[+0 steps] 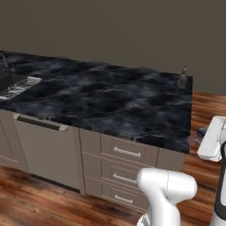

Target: Move the drinks to the dining counter.

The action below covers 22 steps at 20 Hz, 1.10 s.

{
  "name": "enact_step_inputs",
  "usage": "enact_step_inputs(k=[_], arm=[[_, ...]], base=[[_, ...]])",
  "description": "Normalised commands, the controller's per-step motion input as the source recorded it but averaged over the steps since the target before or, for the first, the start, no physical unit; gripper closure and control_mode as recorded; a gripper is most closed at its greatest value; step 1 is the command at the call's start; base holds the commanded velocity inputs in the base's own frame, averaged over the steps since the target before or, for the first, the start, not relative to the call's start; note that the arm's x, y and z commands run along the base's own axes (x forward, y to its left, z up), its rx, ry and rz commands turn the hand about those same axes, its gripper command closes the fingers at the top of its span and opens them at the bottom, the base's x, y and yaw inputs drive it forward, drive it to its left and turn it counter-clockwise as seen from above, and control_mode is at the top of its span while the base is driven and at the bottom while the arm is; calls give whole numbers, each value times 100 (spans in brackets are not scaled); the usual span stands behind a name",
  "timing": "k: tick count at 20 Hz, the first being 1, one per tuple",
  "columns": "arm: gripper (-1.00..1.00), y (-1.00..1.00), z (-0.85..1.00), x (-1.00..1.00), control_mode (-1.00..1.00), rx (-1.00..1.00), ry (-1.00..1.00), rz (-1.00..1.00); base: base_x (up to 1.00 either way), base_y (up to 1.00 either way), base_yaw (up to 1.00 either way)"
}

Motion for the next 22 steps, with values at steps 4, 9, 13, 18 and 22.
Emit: enact_step_inputs(k=[4,9,13,18,22], arm=[[100,0,0,0,100,0,0,0],[100,0,0,0,100,0,0,0],[100,0,0,0,100,0,0,0],[100,0,0,0,100,0,0,0],[100,0,0,0,100,0,0,0]], base=[[-24,-39,29],[-15,-38,33],[-28,-38,35],[-22,-46,35],[-43,-67,27]])
